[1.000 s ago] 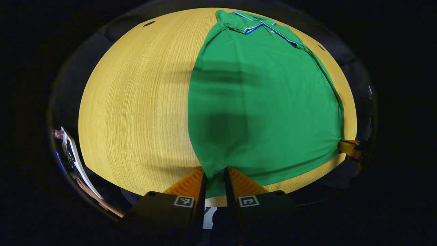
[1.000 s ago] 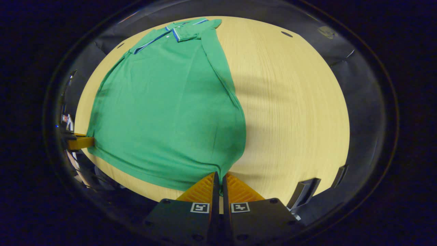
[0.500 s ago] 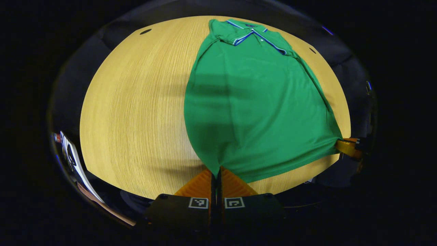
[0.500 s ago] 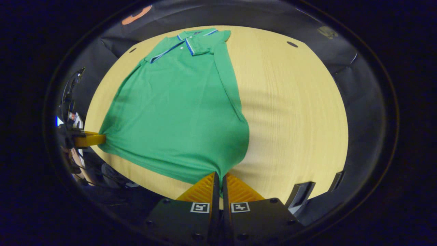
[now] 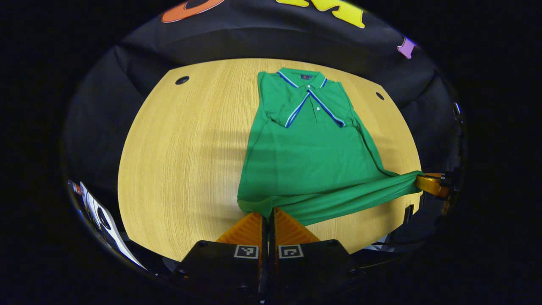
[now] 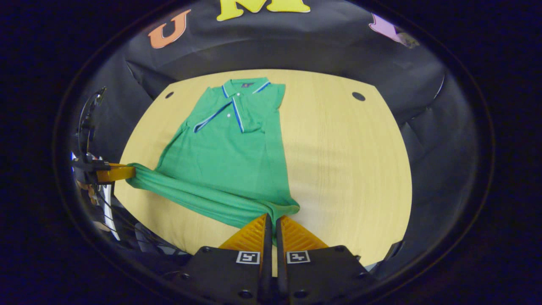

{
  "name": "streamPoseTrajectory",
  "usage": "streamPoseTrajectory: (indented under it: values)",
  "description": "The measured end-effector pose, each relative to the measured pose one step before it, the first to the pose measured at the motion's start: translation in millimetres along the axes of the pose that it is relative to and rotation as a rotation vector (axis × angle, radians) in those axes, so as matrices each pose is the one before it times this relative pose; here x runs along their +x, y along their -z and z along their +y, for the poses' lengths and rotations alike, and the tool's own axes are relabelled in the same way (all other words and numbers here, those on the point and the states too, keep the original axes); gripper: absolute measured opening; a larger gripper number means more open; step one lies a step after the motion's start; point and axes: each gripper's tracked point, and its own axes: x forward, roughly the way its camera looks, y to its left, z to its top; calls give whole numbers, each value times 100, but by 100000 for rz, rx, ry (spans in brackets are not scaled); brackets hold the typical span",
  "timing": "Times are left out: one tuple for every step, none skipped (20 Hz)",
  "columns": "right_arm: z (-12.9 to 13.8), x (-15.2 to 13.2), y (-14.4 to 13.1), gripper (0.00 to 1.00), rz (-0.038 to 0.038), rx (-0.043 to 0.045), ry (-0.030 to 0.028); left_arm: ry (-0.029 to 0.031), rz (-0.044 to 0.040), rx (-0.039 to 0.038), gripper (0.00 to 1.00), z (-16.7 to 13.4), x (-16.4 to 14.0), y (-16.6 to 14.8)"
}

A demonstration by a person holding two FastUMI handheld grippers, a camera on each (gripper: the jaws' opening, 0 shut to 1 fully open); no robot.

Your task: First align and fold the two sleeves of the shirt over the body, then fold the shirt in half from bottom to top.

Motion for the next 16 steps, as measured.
streamPoseTrajectory:
  values:
    - [-276, -142, -1386, 5, -1923, -1424, 762, 130, -1157, 462, 3, 41, -42, -1107]
    - [-146, 7, -1368, 8, -1761, -1157, 433, -39, -1414, 985, 3, -42, 88, -1161]
    - [-55, 24, -1306, 8, -1507, -933, 266, -224, -1436, 1062, 3, 122, 79, -1140]
    - [-208, -409, -895, 8, -1125, -662, 420, -298, -1198, 933, 3, -30, 71, -1204]
    - [-44, 77, -1251, 5, -1241, 107, 260, -224, -1425, 456, 3, 72, 201, -1230]
    - [171, 734, -1174, 5, -947, 136, -312, -271, -1629, 301, 3, 124, 75, -1329]
    - [63, 497, -1107, 8, -843, 135, 123, -364, -1746, 423, 3, 19, 478, -1154]
    - [-130, 472, -1094, 8, -1222, 97, 329, -106, -2694, 756, 3, 8, 292, -1524]
    - [-134, 419, -1203, 8, -1427, 137, 549, -714, -3009, 1900, 3, 202, 463, -1494]
    - [-269, 364, -1078, 5, -1651, 253, 712, -1403, -2568, 1731, 3, 515, 573, -1303]
    - [-176, 460, -1147, 5, -1419, 590, 451, -655, -1471, 720, 3, 237, 712, -1098]
    - [-115, 621, -1172, 5, -1414, 749, 245, 251, -874, -18, 3, -29, 754, -1073]
    - [-150, 766, -1185, 8, -1216, 359, 540, -372, -792, -239, 3, -7, 993, -701]
    - [-131, 874, -1036, 8, -991, 714, 653, -519, -918, 422, 3, 170, 903, -866]
    - [173, 833, -965, 8, -563, 466, -207, -1066, -1974, 116, 3, 423, 694, -1217]
    - [-110, 911, -1018, 8, -1105, 17, 1207, -48, -2914, 267, 3, 41, 844, -1284]
